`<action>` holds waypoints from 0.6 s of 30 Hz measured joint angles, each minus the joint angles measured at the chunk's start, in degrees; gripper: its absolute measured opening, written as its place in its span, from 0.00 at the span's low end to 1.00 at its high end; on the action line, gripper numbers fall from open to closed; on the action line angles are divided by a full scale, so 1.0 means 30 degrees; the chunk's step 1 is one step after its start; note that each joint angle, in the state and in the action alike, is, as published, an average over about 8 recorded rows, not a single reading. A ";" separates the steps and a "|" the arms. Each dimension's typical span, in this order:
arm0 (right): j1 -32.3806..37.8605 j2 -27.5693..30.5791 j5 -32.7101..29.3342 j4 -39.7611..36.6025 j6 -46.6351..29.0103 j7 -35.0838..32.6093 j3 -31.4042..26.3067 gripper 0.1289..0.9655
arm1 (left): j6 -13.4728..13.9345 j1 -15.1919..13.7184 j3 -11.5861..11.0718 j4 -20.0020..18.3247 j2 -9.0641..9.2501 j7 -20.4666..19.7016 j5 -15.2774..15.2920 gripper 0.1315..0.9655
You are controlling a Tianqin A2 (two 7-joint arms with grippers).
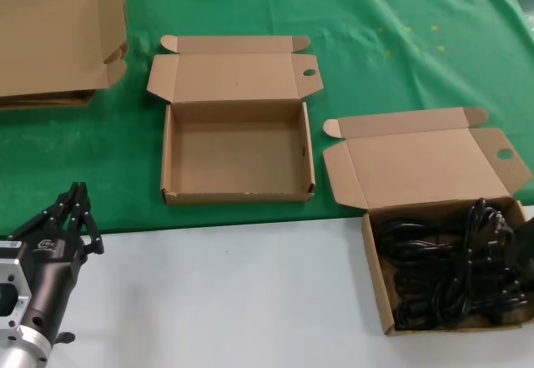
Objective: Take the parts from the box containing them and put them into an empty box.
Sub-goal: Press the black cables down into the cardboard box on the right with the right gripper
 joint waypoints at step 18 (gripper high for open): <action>-0.0462 0.0098 -0.0019 0.0342 -0.0044 0.0362 0.0009 0.11 | 0.0000 0.0000 0.0000 0.0000 0.0000 0.0000 0.0000 0.05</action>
